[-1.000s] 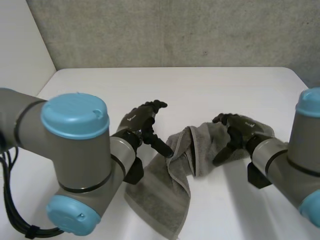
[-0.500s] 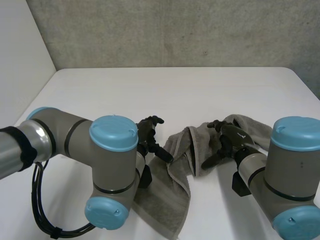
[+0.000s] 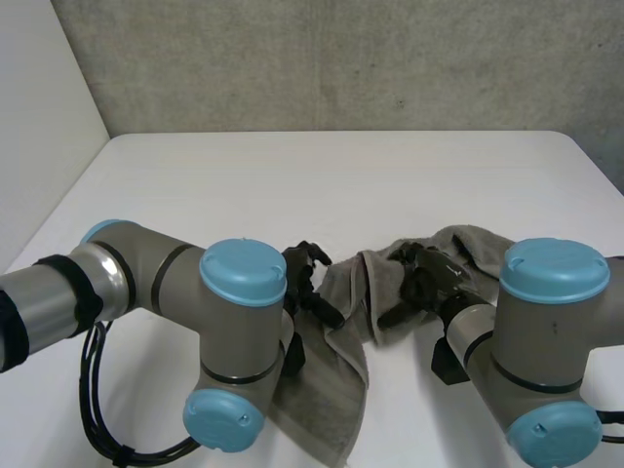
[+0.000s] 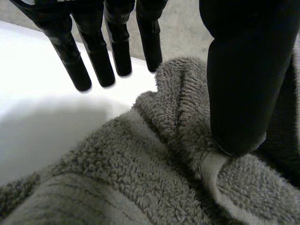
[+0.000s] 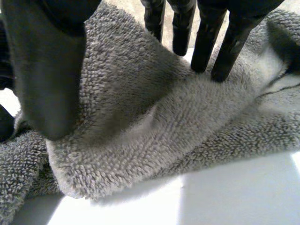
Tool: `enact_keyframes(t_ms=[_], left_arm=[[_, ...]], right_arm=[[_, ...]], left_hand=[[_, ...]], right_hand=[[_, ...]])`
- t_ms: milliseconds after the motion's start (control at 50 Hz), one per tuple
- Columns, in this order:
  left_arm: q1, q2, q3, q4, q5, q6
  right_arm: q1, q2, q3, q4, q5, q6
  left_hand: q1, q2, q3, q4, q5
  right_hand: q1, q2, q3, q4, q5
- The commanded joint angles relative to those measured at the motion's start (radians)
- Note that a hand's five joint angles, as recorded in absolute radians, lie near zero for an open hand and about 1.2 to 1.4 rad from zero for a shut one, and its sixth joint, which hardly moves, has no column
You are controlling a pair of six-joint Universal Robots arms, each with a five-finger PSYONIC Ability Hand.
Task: Fold the towel.
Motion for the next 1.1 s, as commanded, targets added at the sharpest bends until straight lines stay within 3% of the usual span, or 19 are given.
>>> enact_keyframes(t_ms=[20,40,60,100,280,340,380,400,440,500,540,600,660,840,920,1100], left_arm=[[-0.004,-0.043,0.037,-0.004,-0.003,0.029],[-0.005,-0.052,0.043,-0.007,-0.001,0.049],[-0.005,-0.052,0.043,-0.007,-0.001,0.049],[-0.005,-0.057,0.046,-0.007,0.0,0.095],[-0.002,0.006,0.055,-0.015,0.002,0.166],[0.009,0.072,0.058,-0.021,0.003,0.215],[0.022,0.148,0.068,-0.019,0.008,0.296],[0.022,0.148,0.068,-0.019,0.008,0.296],[0.042,0.217,0.089,-0.029,0.011,0.409],[0.048,0.25,0.101,-0.038,0.011,0.471],[0.05,0.303,0.141,-0.074,0.013,0.586],[0.048,0.342,0.19,-0.136,0.013,0.667],[0.047,0.357,0.218,-0.173,0.013,0.7],[0.048,0.369,0.351,-0.454,0.066,0.807],[0.051,0.302,0.341,-0.562,0.092,0.862],[0.065,0.135,0.316,-0.582,0.094,0.876]], right_arm=[[0.009,0.027,-0.006,-0.021,0.042,-0.006],[0.009,0.027,-0.006,-0.02,0.056,-0.009],[0.009,0.027,-0.006,-0.02,0.056,-0.009],[0.0,0.015,-0.009,-0.017,0.073,-0.011],[-0.015,-0.124,-0.01,-0.008,0.067,-0.098],[-0.038,-0.187,-0.022,-0.008,0.058,-0.235],[-0.069,-0.237,-0.058,-0.003,0.043,-0.423],[-0.069,-0.237,-0.058,-0.003,0.043,-0.424],[-0.066,-0.271,-0.108,0.017,0.014,-0.611],[-0.066,-0.288,-0.139,0.038,0.006,-0.7],[-0.055,-0.323,-0.218,0.127,0.001,-0.855],[-0.053,-0.34,-0.306,0.231,-0.002,-0.972],[-0.052,-0.34,-0.348,0.285,-0.002,-1.022],[-0.052,-0.315,-0.546,0.644,-0.008,-1.218],[-0.023,-0.227,-0.564,0.804,-0.029,-1.255],[0.028,-0.016,-0.561,0.827,-0.023,-1.278]], left_hand=[[0.531,0.529,0.538,0.537,0.539],[0.649,0.647,0.656,0.655,0.657],[0.65,0.648,0.657,0.656,0.658],[0.895,0.893,0.902,0.901,0.903],[0.896,0.894,0.903,0.902,0.904],[0.896,0.894,0.903,0.902,0.904],[0.896,0.894,0.903,0.902,0.904],[0.896,0.894,0.903,0.902,0.904],[0.896,0.894,0.903,0.902,0.904],[0.896,0.894,0.903,0.902,0.904],[0.896,0.894,0.903,0.902,0.904],[0.896,0.894,0.903,0.902,0.904],[0.896,0.894,0.903,0.902,0.904],[0.896,0.894,0.903,0.902,0.904],[0.896,0.894,0.903,0.902,0.904],[0.896,0.894,0.903,0.902,0.904]], right_hand=[[0.799,0.8,0.798,0.794,0.788],[0.992,0.993,0.992,0.988,0.982],[0.994,0.995,0.994,0.989,0.984],[0.994,0.995,0.994,0.99,0.984],[0.994,0.995,0.994,0.99,0.984],[0.994,0.995,0.994,0.99,0.984],[0.994,0.995,0.994,0.99,0.984],[0.994,0.995,0.994,0.99,0.984],[0.994,0.995,0.994,0.99,0.984],[0.994,0.995,0.994,0.99,0.984],[0.994,0.995,0.994,0.99,0.984],[0.994,0.995,0.994,0.99,0.984],[0.994,0.995,0.994,0.99,0.984],[0.994,0.995,0.994,0.99,0.984],[0.994,0.995,0.994,0.99,0.984],[0.994,0.995,0.994,0.99,0.984]])
